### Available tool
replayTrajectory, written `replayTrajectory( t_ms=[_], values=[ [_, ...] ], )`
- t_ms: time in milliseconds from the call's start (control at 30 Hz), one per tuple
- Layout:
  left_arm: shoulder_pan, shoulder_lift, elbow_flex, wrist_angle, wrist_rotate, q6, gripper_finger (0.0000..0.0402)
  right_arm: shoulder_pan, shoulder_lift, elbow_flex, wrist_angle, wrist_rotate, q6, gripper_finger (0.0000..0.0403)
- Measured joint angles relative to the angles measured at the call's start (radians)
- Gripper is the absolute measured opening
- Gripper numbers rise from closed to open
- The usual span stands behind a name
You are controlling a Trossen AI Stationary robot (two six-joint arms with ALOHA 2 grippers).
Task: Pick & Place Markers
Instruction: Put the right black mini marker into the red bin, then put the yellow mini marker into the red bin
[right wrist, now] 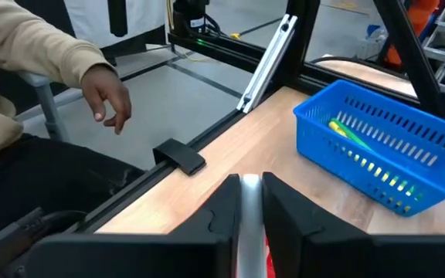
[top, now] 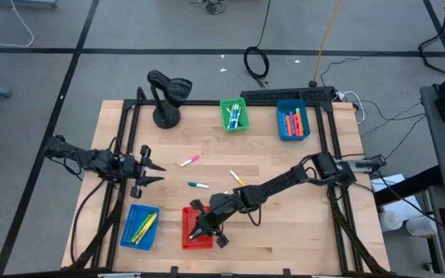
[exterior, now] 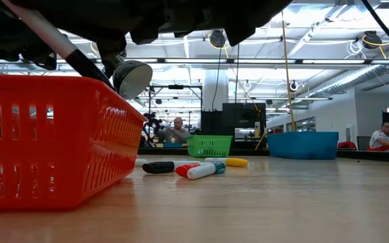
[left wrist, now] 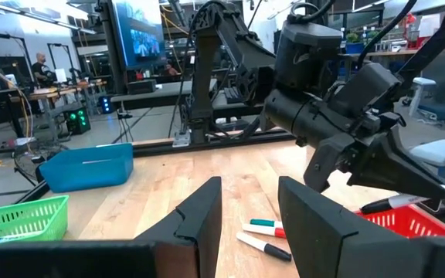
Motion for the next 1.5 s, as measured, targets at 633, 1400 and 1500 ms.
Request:
replayTrajectory(
  t_ms=[633,1400,1500],
  values=[
    [0.0,0.0,0.0,0.0,0.0,0.0,0.0134,-0.021,-0.107,0.0,-0.317,0.192,-0.053,0.0139],
    [0.0,0.0,0.0,0.0,0.0,0.0,0.0134,-0.139,-0.322,-0.32,-0.827,0.786,0.442,0.0148],
    [0.0,0.0,0.0,0.0,0.0,0.0,0.0134,-0.165,-0.323,-0.366,-0.731,0.702,0.475,0.0147]
  ],
)
